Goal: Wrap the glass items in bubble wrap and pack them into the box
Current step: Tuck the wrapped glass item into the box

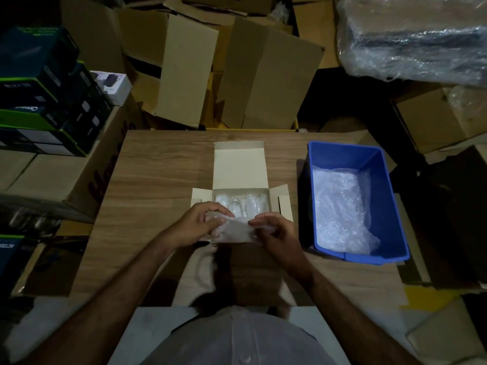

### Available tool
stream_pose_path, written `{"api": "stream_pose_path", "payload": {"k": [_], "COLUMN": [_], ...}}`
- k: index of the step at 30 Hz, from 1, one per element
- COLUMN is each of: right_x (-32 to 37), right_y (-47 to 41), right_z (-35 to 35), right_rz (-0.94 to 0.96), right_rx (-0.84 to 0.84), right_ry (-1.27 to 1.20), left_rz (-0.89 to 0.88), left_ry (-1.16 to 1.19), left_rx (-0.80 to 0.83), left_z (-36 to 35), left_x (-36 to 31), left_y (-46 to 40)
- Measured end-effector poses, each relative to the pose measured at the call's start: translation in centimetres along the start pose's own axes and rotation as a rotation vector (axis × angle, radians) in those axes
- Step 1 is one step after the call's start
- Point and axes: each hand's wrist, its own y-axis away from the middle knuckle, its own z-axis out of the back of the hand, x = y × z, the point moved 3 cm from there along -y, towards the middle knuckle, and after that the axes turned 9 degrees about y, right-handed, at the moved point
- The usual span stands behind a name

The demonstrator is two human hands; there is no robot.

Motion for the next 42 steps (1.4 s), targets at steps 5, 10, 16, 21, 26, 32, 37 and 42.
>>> {"api": "stream_pose_path", "payload": {"k": [5,10,16,21,26,32,37,42], "right_x": [-1.2,-2.9,-4.6,-5.7,-5.8,-5.9,-6.2,-6.2], "right_y": [-0.3,-2.3,-4.7,-5.1,-5.5,-5.6,-5.8,-6.1], "right_z": [-0.9,-2.1,-3.7,-4.8,-4.6,-4.5,-4.7,-5.1], "right_rz": [-0.069,0.040,0.021,0.085,0.101,0.080,0.081,0.061], "right_rx": [-0.023,-0.143,-0.052,-0.039,-0.036,0.017,0.054,0.105], "right_ry": [0.110,0.592,0.751,0.940,0.996,0.923,1.032,1.091], "left_rz": [0.151,0.029,-0.117,-0.248,-0.269,-0.150,-0.168,-0.116], "left_ry": [-0.089,-0.395,-0.705,-0.829,-0.706,-0.815,-0.866,-1.042], "left_rx": [0.115,0.099,-0.010,-0.059,-0.130,-0.150,-0.129,0.003], "left_z": [1.0,0.9,-0.4,-1.3,-0.8,-0.2,-0.4,-0.4], "left_x": [-0.2,0.0,2.2,3.4,4.5,4.5,4.6,4.5], "left_y": [-3.8,-8.4,-12.3,-12.6,-11.4,-9.8,-9.2,-9.7]}}
